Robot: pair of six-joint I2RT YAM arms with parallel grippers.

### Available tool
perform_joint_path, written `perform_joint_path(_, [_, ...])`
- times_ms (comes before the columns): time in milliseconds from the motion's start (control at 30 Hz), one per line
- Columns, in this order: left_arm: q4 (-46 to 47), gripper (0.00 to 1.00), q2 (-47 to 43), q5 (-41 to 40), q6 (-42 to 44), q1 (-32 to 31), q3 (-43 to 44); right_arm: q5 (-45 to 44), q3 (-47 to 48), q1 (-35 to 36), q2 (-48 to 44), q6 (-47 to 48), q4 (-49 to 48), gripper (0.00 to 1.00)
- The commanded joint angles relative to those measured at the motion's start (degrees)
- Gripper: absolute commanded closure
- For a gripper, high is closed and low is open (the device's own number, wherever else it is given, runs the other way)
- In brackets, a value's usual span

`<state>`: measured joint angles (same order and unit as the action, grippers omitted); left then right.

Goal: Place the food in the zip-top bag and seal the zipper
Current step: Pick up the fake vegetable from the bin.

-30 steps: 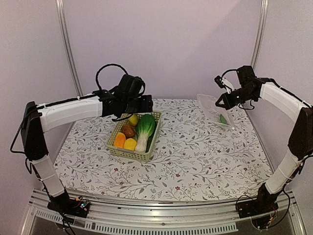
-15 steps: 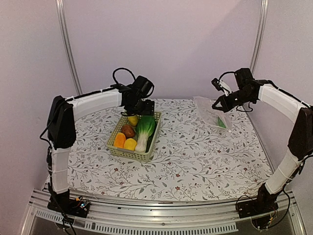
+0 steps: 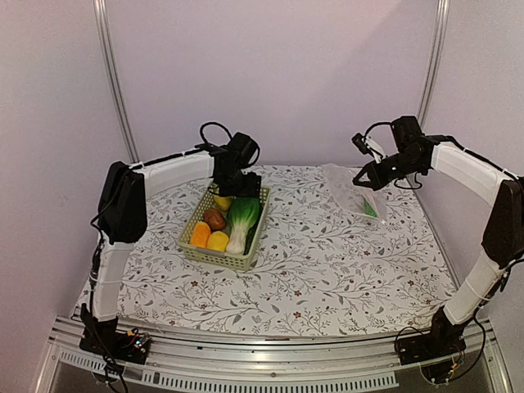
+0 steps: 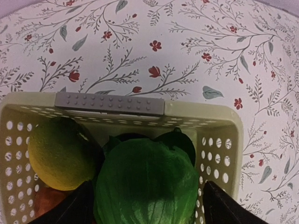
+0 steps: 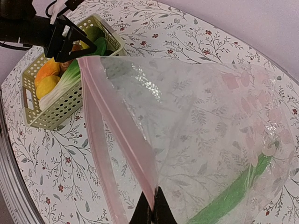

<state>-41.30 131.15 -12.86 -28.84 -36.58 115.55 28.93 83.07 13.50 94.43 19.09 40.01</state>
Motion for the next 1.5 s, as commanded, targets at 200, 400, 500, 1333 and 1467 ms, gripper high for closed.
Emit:
perform_joint_path(200, [-5.51, 0.19, 9.42, -0.36, 0.78, 0.56, 7.28, 1.65, -1.56, 0.91, -1.96, 0.45, -0.54, 1.0])
perform_joint_path(400, [-7.5, 0.37, 12.91, 1.71, 1.19, 0.91, 12.35, 1.75, -1.93, 1.1, -2.11, 0.49, -0.45, 1.0])
perform_joint_path(500, [-6.76, 0.51, 11.4, 1.69, 1.06, 0.94, 11.91, 1.59, -2.03, 1.18, -2.32, 0.44, -0.46, 1.0])
perform_joint_path(1333, [28.7, 1.0, -26.6, -8.98, 14.09, -8.97, -15.32, 2.4, 3.56, 1.19, -1.62, -0.46, 3.82, 1.0])
perform_joint_path(1467, [36.53, 1.0, -30.38, -11.12, 18.06, -12.83, -18.51, 2.35, 4.8, 1.3, -1.94, -0.37, 5.1, 1.0])
